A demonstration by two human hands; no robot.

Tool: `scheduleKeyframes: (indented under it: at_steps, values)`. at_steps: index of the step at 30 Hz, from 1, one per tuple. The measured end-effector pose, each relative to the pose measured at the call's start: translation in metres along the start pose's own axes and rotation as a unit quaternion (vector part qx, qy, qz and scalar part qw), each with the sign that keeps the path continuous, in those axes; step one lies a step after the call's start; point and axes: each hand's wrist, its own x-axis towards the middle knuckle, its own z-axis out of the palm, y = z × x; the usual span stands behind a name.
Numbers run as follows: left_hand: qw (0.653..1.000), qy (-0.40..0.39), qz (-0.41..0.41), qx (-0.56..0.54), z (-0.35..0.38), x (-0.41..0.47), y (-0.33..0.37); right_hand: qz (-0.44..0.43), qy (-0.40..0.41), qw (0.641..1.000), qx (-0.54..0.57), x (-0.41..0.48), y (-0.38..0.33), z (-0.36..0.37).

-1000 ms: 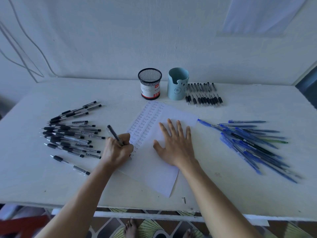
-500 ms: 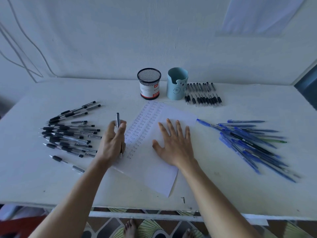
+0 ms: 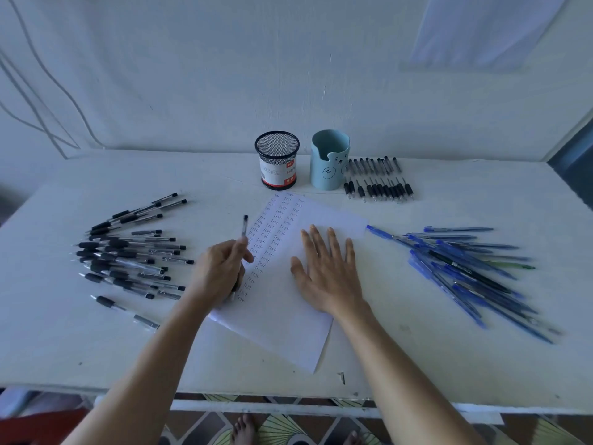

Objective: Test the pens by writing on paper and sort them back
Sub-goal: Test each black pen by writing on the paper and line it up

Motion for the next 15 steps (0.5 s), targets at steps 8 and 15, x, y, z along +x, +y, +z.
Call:
scheduleKeyframes:
  at_steps: [8, 15]
  values:
    - [0.970, -0.043, 0.030, 0.235, 0.045, 0.026, 0.035, 0.017, 0.124, 0.959, 0.253, -0.004, 0.005, -0.005]
    - [0.938, -0.062, 0.056, 0.337, 0.084, 0.038, 0.064, 0.068, 0.181, 0.906, 0.376, -0.006, 0.010, -0.010]
